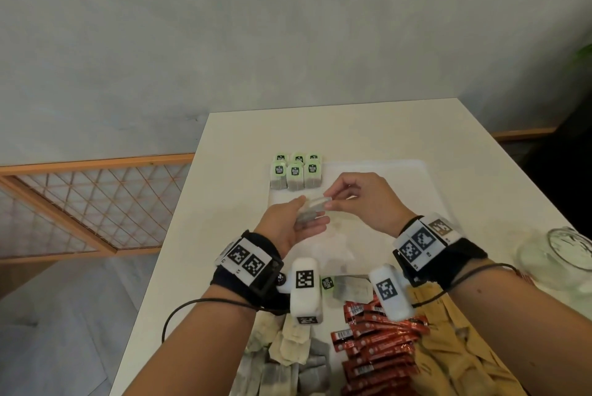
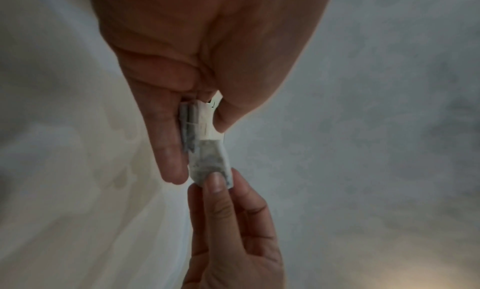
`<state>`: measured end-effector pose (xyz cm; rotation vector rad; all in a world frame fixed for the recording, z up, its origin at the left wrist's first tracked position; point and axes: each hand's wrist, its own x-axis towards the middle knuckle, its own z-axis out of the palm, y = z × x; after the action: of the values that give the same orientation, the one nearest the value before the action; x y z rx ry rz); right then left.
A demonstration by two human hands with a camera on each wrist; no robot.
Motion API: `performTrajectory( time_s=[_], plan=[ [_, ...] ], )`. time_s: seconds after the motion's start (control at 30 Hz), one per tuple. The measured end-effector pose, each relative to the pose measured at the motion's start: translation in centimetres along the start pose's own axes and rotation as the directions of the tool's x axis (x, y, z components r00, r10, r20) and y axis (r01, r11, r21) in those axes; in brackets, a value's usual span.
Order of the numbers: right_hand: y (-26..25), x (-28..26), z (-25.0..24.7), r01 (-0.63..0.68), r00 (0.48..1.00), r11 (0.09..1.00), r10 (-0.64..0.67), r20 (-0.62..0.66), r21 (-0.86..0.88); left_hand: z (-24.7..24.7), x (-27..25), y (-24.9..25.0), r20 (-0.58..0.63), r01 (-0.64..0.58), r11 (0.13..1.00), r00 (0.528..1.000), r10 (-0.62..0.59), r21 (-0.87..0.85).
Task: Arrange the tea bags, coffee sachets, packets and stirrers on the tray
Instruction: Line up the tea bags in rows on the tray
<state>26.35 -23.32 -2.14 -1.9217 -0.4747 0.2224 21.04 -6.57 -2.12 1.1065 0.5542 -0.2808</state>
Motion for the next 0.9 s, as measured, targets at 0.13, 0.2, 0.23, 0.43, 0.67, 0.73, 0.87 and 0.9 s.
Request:
performTrajectory(
  time_s=[0.13, 0.2, 0.23, 0.43, 0.67, 0.73, 0.87, 0.9],
  plan=[
    [0.4, -0.9, 0.1, 0.068, 0.997, 0.997, -0.069, -0.017, -0.026, 0.2, -0.2, -0.1, 0.012, -0.04, 0.999, 0.999, 0.04, 0.007],
    [0.5, -1.2, 0.0, 0.07, 0.998, 0.997, -0.07, 0.005, -0.029, 0.0, -0.2, -0.1, 0.021, -0.098, 0.995, 0.995, 0.097, 0.026],
    [0.5, -1.3, 0.0, 0.065, 0.998, 0.997, -0.064, 0.017, -0.038, 0.0, -0.1, -0.2, 0.023, -0.133, 0.99, 0.991, 0.132, 0.05],
    [0.3, -1.1, 0.1, 0.006, 0.999, 0.996, -0.01, -0.047, -0.09, 0.1, -0.3, 0.0, 0.029, -0.256, 0.959, 0.967, 0.254, 0.123],
    [-0.1, -1.5, 0.4, 0.003, 1.0, 0.994, -0.005, -0.012, -0.113, 0.0, -0.3, 0.2, -0.003, -0.34, 0.904, 0.936, 0.353, 0.257],
    [0.0, -1.3, 0.6, -0.014, 0.999, 0.996, 0.011, -0.036, -0.087, -0.1, -0.4, 0.1, -0.001, -0.372, 0.879, 0.921, 0.389, 0.298],
    [0.2, -0.3, 0.9, -0.049, 0.999, 0.988, 0.048, -0.01, -0.148, -0.3, 0.0, -0.2, 0.007, -0.438, 0.802, 0.879, 0.476, 0.406],
    [0.3, 0.0, 1.0, -0.045, 0.999, 0.981, 0.048, 0.01, -0.188, -0.3, 0.2, -0.2, 0.009, -0.442, 0.798, 0.877, 0.48, 0.41]
  ],
)
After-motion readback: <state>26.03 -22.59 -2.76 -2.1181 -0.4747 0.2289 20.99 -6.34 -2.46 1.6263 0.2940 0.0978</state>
